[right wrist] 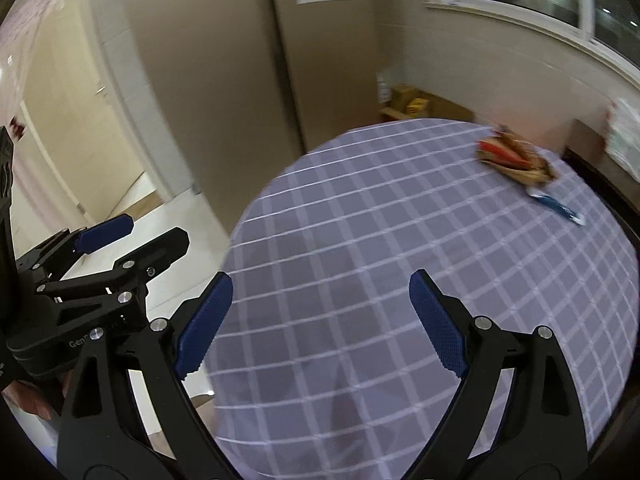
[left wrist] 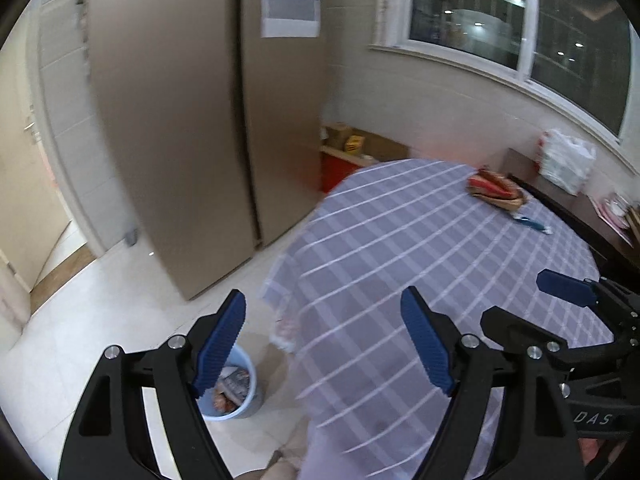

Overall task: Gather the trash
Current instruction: 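Move both tools back to the table, then grasp the blue-white tube wrapper with the right tool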

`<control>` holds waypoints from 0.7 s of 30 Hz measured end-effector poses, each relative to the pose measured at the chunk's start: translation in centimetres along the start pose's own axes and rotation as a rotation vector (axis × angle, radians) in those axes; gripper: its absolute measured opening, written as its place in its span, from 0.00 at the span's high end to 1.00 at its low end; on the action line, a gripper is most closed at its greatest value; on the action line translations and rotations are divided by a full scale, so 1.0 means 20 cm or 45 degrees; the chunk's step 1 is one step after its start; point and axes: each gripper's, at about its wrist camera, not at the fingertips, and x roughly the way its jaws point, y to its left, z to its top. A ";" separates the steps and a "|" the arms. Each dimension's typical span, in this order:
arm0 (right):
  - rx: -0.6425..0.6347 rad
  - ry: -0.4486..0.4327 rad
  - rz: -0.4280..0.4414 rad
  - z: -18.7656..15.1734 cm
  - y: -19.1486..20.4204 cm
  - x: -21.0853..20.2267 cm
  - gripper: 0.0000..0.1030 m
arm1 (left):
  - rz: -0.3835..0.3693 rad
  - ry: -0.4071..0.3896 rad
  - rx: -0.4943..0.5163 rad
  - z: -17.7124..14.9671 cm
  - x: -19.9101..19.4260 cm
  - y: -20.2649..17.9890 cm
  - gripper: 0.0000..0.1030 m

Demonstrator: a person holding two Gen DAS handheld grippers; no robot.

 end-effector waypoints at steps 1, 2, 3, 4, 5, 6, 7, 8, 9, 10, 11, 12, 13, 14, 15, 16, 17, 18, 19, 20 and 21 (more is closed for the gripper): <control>0.016 -0.007 -0.018 -0.01 -0.04 -0.03 0.14 | -0.020 -0.002 0.013 0.01 0.01 -0.05 0.24; 0.028 -0.009 -0.031 0.00 -0.08 -0.05 0.14 | -0.031 -0.005 0.023 0.02 0.02 -0.09 0.24; 0.041 -0.012 -0.047 0.00 -0.11 -0.06 0.14 | -0.046 -0.007 0.040 0.03 0.03 -0.14 0.24; 0.057 -0.015 -0.068 0.00 -0.16 -0.08 0.14 | -0.064 -0.004 0.057 0.04 0.05 -0.18 0.24; 0.068 -0.017 -0.081 -0.01 -0.19 -0.09 0.14 | -0.078 -0.002 0.067 0.04 0.06 -0.21 0.24; 0.082 -0.017 -0.094 -0.01 -0.22 -0.09 0.14 | -0.096 0.000 0.081 0.05 0.07 -0.24 0.23; 0.104 -0.016 -0.111 -0.01 -0.27 -0.10 0.14 | -0.115 0.004 0.097 0.07 0.09 -0.29 0.22; 0.122 -0.015 -0.124 -0.01 -0.31 -0.12 0.14 | -0.128 0.006 0.110 0.08 0.10 -0.33 0.21; 0.133 -0.015 -0.134 -0.01 -0.35 -0.12 0.14 | -0.139 0.007 0.121 0.09 0.11 -0.35 0.21; 0.145 -0.013 -0.148 -0.01 -0.38 -0.12 0.14 | -0.158 0.010 0.137 0.11 0.13 -0.40 0.21; 0.165 -0.012 -0.166 -0.01 -0.41 -0.13 0.14 | -0.170 0.012 0.147 0.12 0.15 -0.43 0.20; 0.181 -0.010 -0.175 -0.01 -0.45 -0.13 0.14 | -0.182 0.018 0.158 0.13 0.17 -0.46 0.20; 0.198 -0.007 -0.183 0.00 -0.48 -0.13 0.14 | -0.189 0.022 0.166 0.15 0.18 -0.49 0.20; 0.218 -0.004 -0.190 0.00 -0.52 -0.13 0.14 | -0.202 0.028 0.177 0.16 0.20 -0.53 0.20; 0.234 -0.003 -0.195 0.00 -0.56 -0.13 0.14 | -0.210 0.032 0.184 0.17 0.22 -0.55 0.20; 0.245 -0.001 -0.202 0.00 -0.59 -0.12 0.14 | -0.214 0.036 0.190 0.18 0.23 -0.57 0.20; 0.258 0.002 -0.217 0.01 -0.63 -0.11 0.14 | -0.221 0.042 0.198 0.19 0.25 -0.60 0.20; 0.268 0.004 -0.226 0.01 -0.66 -0.11 0.14 | -0.233 0.048 0.206 0.21 0.28 -0.63 0.19; 0.277 0.007 -0.232 0.01 -0.69 -0.11 0.14 | -0.242 0.054 0.213 0.22 0.29 -0.65 0.19; 0.292 0.014 -0.237 0.02 -0.73 -0.10 0.14 | -0.252 0.063 0.224 0.23 0.32 -0.69 0.19; 0.305 0.019 -0.241 0.02 -0.76 -0.08 0.14 | -0.253 0.070 0.231 0.24 0.35 -0.72 0.18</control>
